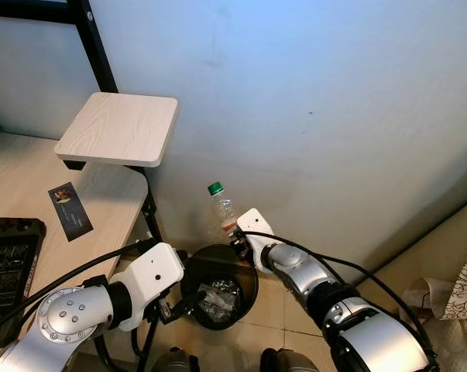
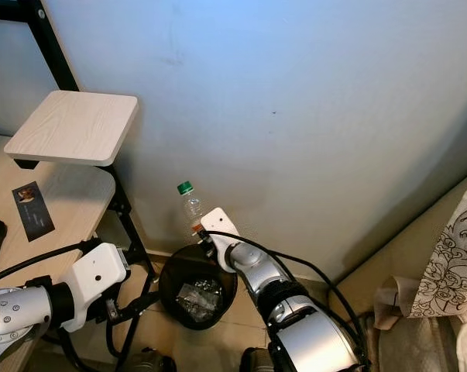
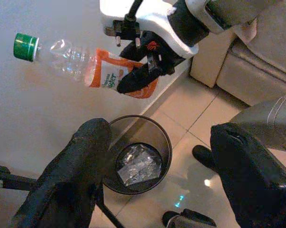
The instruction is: Clean up the room
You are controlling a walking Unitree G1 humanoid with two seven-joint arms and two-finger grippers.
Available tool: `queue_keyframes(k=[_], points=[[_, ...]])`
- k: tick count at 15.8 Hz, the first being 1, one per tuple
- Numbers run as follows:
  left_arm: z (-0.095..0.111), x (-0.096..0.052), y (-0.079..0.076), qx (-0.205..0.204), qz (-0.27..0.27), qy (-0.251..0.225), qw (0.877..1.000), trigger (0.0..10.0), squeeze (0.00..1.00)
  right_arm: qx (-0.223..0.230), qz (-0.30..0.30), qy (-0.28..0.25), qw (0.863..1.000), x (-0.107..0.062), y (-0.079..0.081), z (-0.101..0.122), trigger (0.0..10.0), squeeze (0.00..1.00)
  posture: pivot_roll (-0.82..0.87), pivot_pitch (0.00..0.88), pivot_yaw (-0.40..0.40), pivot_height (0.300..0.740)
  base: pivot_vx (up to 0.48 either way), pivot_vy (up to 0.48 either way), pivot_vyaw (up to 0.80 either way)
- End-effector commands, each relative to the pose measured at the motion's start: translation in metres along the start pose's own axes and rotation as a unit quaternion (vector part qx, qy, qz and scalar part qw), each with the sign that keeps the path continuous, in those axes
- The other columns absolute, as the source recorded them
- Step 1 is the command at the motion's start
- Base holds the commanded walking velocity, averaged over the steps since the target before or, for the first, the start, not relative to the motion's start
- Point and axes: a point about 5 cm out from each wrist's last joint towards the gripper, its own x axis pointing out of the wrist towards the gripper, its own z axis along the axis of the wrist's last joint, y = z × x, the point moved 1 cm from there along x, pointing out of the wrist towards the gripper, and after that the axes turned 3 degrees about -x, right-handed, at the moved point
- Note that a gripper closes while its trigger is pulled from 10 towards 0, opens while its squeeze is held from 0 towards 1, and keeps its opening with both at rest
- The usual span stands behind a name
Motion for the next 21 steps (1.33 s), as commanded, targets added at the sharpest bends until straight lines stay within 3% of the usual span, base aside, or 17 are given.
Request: queue_keyframes(k=[1,11,18,19,20,21], points=[[0.002,-0.002,-0.004,0.005,-0.007,0.000,1.000,10.0,0.00,0.010,-0.002,-0.009,1.000,0.000,-0.003,0.005,10.0,1.00,0.15,0.149,-0.026,0.740,0.000,0.000,0.00],[0.002,-0.002,-0.006,0.001,-0.011,0.003,1.000,10.0,0.00,0.044,0.052,0.005,0.998,0.001,0.014,-0.007,10.0,1.00,0.15,0.157,-0.026,0.740,0.000,0.000,0.00],[0.002,0.004,-0.006,-0.010,-0.003,-0.003,1.000,10.0,0.00,0.058,0.047,-0.006,0.997,-0.001,0.008,-0.007,10.0,1.00,0.14,0.144,-0.024,0.740,0.000,0.000,0.00],[0.003,0.013,0.004,-0.065,0.072,-0.036,0.995,10.0,0.00,0.098,0.020,-0.051,0.994,-0.007,-0.010,0.000,10.0,1.00,0.14,0.122,-0.021,0.740,0.000,0.000,0.00],[0.004,0.017,0.011,-0.091,0.116,-0.052,0.988,10.0,0.00,0.118,0.003,-0.077,0.990,-0.013,-0.020,0.002,10.0,1.00,0.13,0.115,-0.020,0.740,0.000,0.000,0.00],[0.002,0.022,0.021,-0.124,0.186,-0.063,0.973,10.0,0.00,0.141,-0.023,-0.114,0.983,-0.026,-0.034,0.002,10.0,1.00,0.12,0.097,-0.015,0.740,0.000,0.000,0.00]])
